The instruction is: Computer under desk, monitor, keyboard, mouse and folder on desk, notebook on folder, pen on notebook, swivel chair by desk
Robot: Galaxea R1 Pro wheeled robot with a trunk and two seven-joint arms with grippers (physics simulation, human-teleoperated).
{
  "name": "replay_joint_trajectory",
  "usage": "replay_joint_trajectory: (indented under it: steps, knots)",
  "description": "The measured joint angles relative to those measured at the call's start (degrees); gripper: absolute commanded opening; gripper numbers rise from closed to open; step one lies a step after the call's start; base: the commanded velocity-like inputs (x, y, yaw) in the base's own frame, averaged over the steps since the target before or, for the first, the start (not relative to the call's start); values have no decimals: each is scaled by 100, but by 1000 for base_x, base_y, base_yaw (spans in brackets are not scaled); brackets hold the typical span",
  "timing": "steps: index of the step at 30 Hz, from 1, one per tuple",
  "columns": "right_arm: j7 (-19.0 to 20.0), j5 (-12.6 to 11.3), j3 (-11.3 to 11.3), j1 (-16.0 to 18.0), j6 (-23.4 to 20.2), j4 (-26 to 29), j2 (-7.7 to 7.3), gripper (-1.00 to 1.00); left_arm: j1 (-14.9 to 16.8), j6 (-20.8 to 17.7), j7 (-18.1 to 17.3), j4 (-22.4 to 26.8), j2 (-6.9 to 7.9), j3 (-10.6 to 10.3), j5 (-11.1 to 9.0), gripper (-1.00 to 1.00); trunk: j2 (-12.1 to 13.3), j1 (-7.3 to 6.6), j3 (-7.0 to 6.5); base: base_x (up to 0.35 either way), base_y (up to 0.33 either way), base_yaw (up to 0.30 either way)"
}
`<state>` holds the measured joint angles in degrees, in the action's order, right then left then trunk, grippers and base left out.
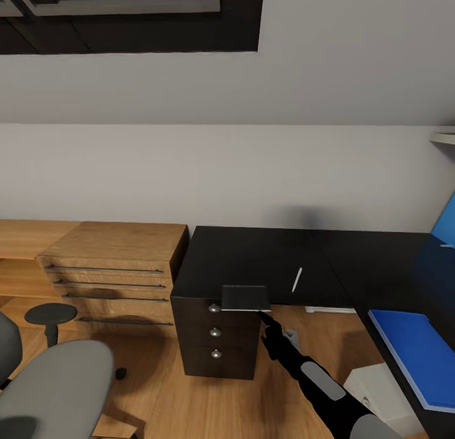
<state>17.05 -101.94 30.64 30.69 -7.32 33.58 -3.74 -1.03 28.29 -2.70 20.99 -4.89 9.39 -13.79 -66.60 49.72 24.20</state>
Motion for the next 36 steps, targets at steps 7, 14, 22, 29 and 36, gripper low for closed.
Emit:
replay_joint_trajectory:
  steps: [7,14,22,29,36]
  knots:
    - [3,-2,1,0,-4,-2,-73,100,0,0,0,0,0,0,-5,100,-281,154,126,0,0,0]
    - [3,-3,3,0,-5,2,-127,100,0,-6,0,0,0,0,-8,100,-562,308,252,0,0,0]
    - [4,-3,3,0,-5,3,-151,100,0,-5,0,0,0,0,-9,100,-684,374,306,0,0,0]
    - [4,-3,3,0,-5,3,-155,100,0,-7,0,0,4,0,-9,100,-684,374,306,0,0,0]
    - [2,-1,3,0,-5,3,-160,100,0,-6,-3,0,13,-5,0,100,-684,373,306,58,0,0]
